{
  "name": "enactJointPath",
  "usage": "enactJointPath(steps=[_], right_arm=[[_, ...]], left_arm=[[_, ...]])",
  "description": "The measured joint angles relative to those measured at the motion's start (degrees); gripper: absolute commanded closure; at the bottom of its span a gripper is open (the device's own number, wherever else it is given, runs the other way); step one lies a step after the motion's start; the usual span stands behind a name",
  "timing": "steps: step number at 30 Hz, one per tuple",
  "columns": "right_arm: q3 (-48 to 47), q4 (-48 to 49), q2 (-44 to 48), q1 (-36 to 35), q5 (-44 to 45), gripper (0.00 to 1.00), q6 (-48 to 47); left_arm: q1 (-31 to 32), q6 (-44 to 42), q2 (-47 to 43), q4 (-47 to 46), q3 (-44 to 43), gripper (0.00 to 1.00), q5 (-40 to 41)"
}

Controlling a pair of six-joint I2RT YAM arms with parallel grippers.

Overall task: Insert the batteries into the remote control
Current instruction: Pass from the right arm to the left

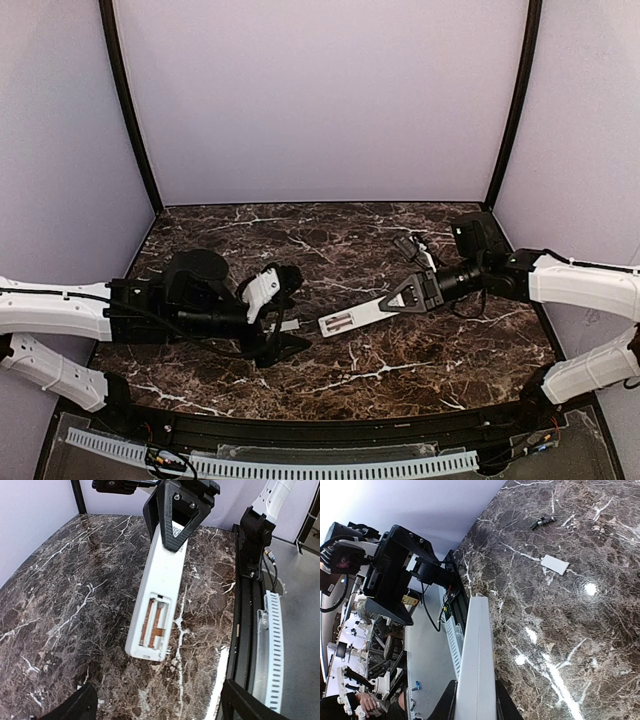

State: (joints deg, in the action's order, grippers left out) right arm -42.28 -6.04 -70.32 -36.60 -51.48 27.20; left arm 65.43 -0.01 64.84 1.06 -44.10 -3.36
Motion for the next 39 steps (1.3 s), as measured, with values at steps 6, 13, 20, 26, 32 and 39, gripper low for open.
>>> enactJointPath(steps=[6, 13, 20, 26, 32, 39], right_arm=[[0.0, 0.57, -0.39, -0.68, -4.46, 1.0, 0.13], [0.33, 0.85, -3.43, -2.54, -6.19, 1.0, 0.09], [0.35, 1.38, -5.09, -2.8, -6.91, 1.0, 0.11], [0.46, 1.77, -6.62, -2.91, -6.91, 1.0, 0.13], [0.5, 2.25, -8.11, -3.1, -6.95, 1.0, 0.15], [0.52, 3.63, -9.35, -3.1, -6.93, 1.0, 0.46]], left_arm=[[3.26, -8.24, 7.26, 0.79, -3.26, 0.24, 5.9], [6.69, -13.29, 13.68, 2.16, -7.67, 0.43, 10.51], [8.96, -15.43, 17.53, 3.39, -10.86, 0.46, 13.79], [10.88, -16.11, 22.27, 5.4, -14.16, 0.42, 16.48], [11.28, -15.8, 24.48, 6.4, -14.91, 0.45, 17.51], [11.32, -14.25, 25.9, 7.52, -16.24, 0.63, 20.5]])
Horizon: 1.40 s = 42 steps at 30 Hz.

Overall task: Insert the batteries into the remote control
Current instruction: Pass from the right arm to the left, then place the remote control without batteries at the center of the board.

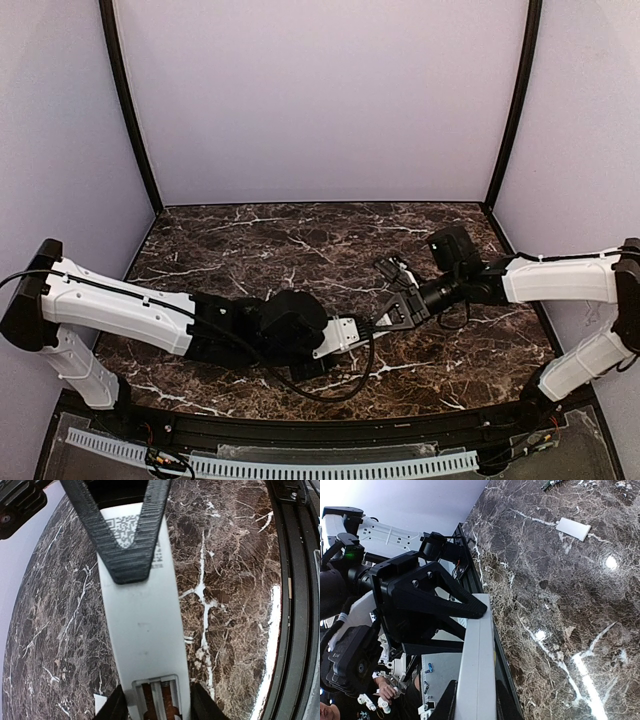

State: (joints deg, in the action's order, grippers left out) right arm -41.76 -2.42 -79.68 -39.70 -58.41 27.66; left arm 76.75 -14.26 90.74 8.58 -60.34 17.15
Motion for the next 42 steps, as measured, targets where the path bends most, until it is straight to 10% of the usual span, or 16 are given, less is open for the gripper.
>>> enactJointPath(steps=[5, 10, 13, 36, 42], right_arm=[[0.0, 0.76, -0.92, 0.0, 0.68, 0.85, 0.26], [-0.02, 0.7, -0.94, -0.02, 0.09, 0.22, 0.76], [-0.28, -0.11, -0.87, 0.39, 0.52, 0.02, 0.31], [-1.44, -13.49, 24.06, 6.84, 34.51, 0.01, -4.61], [-0.96, -13.6, 26.47, 6.86, 34.49, 0.01, -4.92]], left_arm=[[0.09, 2.32, 1.03, 0.94, -0.66, 0.75, 2.36], [0.26, 5.05, 1.25, 2.1, -1.03, 0.79, 3.15], [0.24, 8.13, 1.86, 3.89, -1.36, 0.75, 3.13], [-4.26, 42.34, 17.97, 13.42, -9.84, 0.74, -2.91], [-5.14, 43.74, 21.2, 14.82, -13.07, 0.46, -3.76]])
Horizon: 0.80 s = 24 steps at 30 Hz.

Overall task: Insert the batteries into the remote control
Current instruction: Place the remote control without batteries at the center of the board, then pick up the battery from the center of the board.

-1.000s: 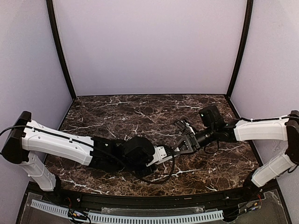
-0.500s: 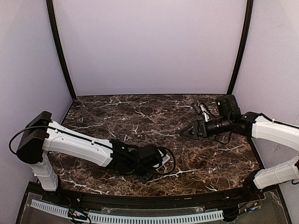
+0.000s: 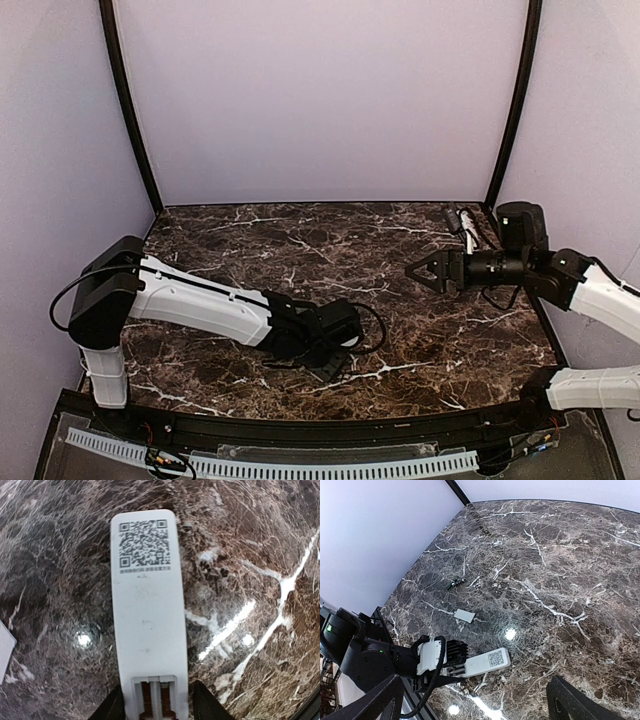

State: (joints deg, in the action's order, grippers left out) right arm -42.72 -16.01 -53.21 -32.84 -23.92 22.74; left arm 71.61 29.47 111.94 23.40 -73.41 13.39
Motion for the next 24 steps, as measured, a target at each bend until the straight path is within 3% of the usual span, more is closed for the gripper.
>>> enactJointPath(steps=[7, 10, 16, 24], right_arm=[[-0.11, -0.42, -1.22, 0.0, -1.97, 0.01, 1.55], [-1.07, -1.03, -1.9, 0.0, -1.68, 0.02, 2.23], [-1.68, -1.18, -1.73, 0.0, 0.28, 0.02, 1.66], [-1.81, -1.53, -2.89, 0.0, 1.6, 0.01, -1.57]], left_arm=[[-0.17, -0.46, 0.79, 1.03, -2.32, 0.21, -1.95], [-0.28, -1.33, 0.52, 1.29, -3.02, 0.03, -2.71], [-1.79, -2.86, -7.48, 1.9, -2.34, 0.01, -3.8], [-8.98, -3.17, -33.73, -3.48, 12.35, 0.01, 3.96]])
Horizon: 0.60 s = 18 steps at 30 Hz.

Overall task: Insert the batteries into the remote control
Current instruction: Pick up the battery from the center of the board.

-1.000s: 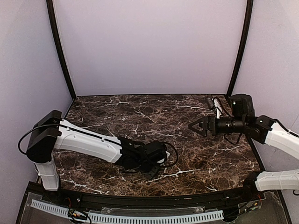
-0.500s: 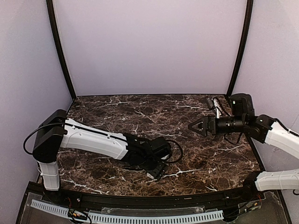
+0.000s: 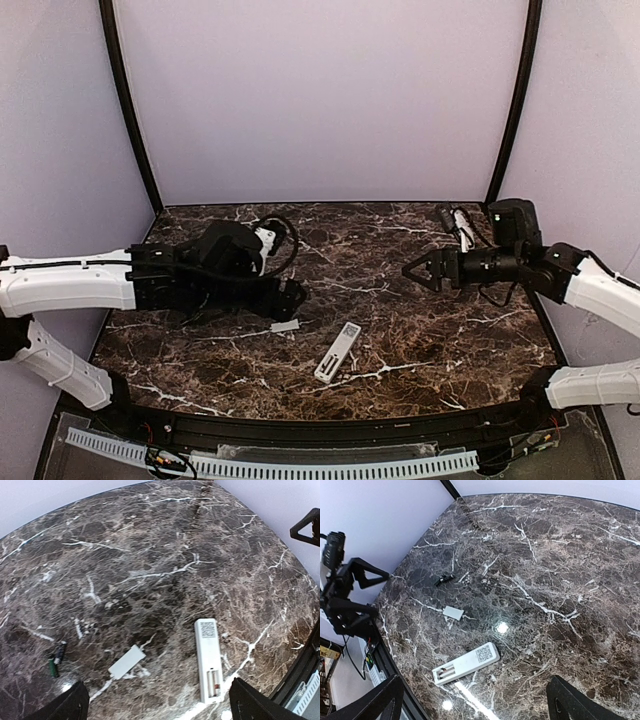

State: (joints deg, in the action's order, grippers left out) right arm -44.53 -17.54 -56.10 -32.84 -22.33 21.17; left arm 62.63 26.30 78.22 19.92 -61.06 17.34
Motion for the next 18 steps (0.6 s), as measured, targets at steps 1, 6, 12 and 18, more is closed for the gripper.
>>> enactJointPath(steps=[1, 6, 12, 18], right_arm=[[-0.13, -0.31, -0.94, 0.0, -0.07, 0.01, -0.52], [-0.2, -1.88, -5.11, 0.0, -1.88, 0.01, -3.13], [-0.2, -1.66, -5.62, 0.0, -4.94, 0.01, -4.83], [-0.04, -0.92, -7.85, 0.0, -7.76, 0.01, -5.92]], left_arm=[[-0.74, -0.04, -2.47, 0.52, 1.64, 0.01, 1.14], [-9.55, 0.2, -5.68, 5.49, 3.82, 0.03, 1.68], [-17.77, -2.08, -4.02, 8.94, 6.01, 0.32, -3.65], [-24.33, -4.15, 3.45, 9.9, 5.77, 0.5, -9.05]])
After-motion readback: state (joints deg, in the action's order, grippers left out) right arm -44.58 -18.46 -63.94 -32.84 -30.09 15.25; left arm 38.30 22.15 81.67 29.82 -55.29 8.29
